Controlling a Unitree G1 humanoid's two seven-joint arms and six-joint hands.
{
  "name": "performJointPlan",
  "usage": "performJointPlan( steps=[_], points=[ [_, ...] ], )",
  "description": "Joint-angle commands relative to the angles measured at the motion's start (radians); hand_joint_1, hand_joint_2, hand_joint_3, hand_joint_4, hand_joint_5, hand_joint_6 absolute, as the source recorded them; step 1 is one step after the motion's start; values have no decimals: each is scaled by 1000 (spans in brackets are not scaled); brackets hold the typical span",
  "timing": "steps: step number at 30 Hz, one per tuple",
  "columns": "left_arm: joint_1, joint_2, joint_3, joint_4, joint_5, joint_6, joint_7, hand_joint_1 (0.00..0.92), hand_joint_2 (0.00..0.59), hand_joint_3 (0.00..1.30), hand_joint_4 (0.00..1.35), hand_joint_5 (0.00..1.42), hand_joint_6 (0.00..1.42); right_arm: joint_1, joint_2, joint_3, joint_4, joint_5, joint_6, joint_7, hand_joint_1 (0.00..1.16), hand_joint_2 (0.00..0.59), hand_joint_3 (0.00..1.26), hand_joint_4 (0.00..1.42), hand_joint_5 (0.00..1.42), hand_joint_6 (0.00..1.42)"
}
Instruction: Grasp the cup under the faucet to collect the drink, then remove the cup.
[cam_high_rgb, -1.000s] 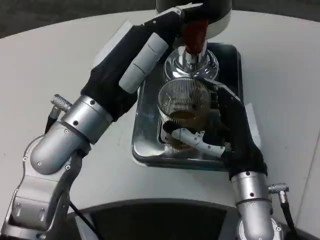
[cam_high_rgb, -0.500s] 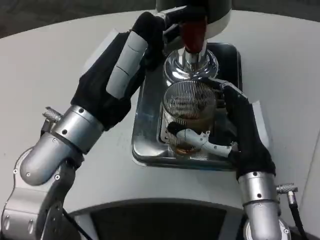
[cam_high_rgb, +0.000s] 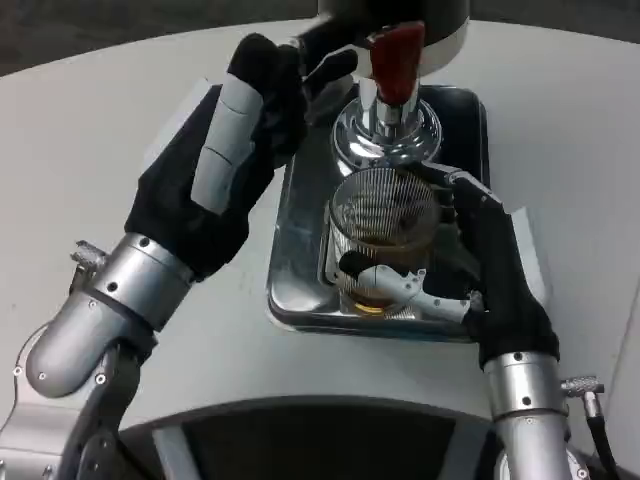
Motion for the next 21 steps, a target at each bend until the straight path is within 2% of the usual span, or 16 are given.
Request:
performJointPlan(
  steps=[1,15,21],
  points=[
    [23,5,14,-4,13,-22,3,0,38,0,0,3,0,25,-4,-2,-33,-4,3,4,996,161,468,595,692,628],
    [74,24,51,-84,14,-19,2,0,24,0,0,0,0,40,-12,-12,-72,3,9,8,986,160,469,603,692,628],
    [129,52,74,-121,23,-24,-1,0,23,0,0,0,0,54,-12,-18,-104,7,15,18,983,159,469,604,692,636]
  ],
)
